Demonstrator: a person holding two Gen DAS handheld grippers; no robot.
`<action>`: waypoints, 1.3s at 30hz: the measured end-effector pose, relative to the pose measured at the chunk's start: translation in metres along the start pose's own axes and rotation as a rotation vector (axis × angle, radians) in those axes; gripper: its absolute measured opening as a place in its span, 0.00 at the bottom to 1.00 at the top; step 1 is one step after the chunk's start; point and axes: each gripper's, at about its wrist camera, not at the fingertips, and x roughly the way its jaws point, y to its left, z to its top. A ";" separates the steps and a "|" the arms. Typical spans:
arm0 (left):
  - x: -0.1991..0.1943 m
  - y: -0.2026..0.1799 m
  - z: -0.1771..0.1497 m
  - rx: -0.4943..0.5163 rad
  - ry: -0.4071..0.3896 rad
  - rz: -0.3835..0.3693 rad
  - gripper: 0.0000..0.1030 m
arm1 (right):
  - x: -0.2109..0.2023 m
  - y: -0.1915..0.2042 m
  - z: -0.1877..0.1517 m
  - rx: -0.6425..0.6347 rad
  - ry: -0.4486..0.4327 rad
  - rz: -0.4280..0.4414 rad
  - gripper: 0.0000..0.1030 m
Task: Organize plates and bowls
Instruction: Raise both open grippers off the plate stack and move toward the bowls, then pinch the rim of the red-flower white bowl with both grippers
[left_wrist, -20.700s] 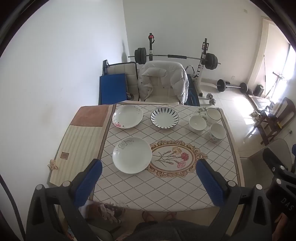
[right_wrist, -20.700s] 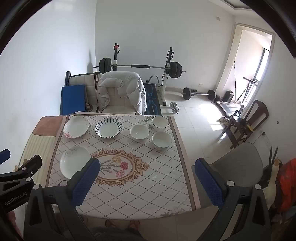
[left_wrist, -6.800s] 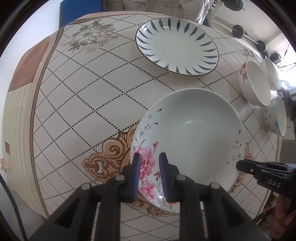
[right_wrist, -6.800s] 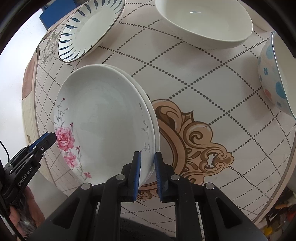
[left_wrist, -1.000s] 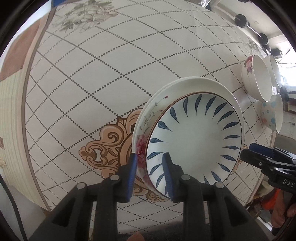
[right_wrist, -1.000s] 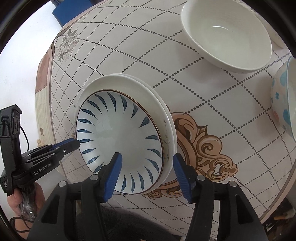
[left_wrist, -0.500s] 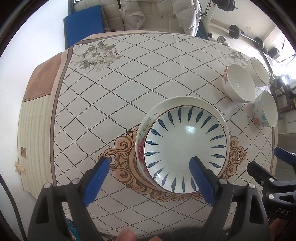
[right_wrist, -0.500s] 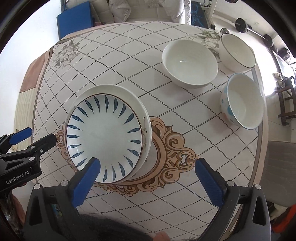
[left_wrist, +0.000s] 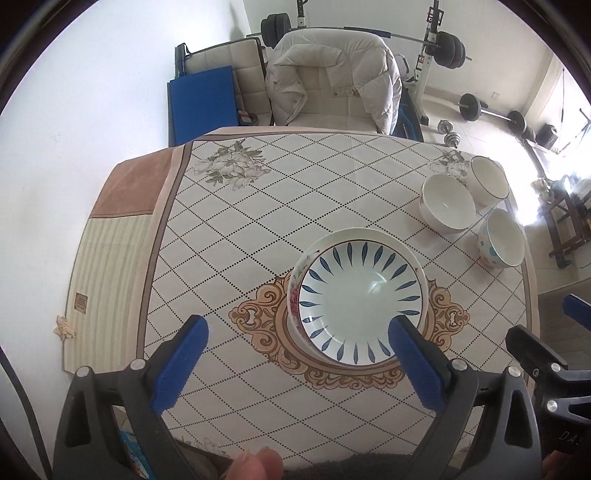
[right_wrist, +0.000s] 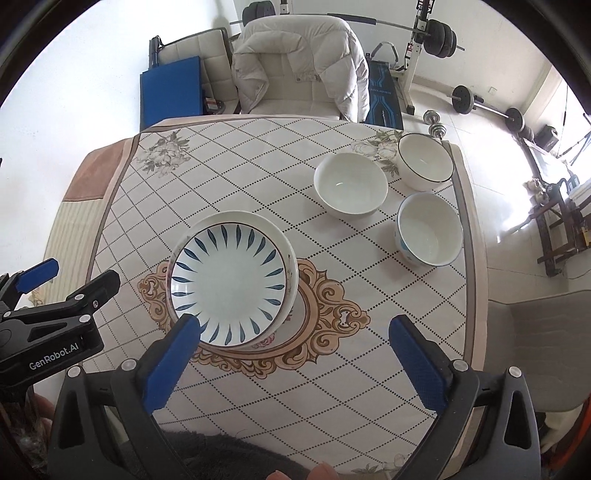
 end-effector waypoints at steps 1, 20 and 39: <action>-0.005 0.001 -0.002 -0.003 -0.005 -0.004 0.97 | -0.008 0.002 -0.003 -0.005 -0.016 -0.007 1.00; -0.041 0.008 -0.024 0.056 -0.112 -0.074 0.98 | -0.070 -0.004 -0.041 0.146 -0.122 0.014 1.00; 0.086 -0.170 0.100 -0.060 0.187 -0.283 0.65 | 0.074 -0.260 0.022 0.406 0.092 0.120 1.00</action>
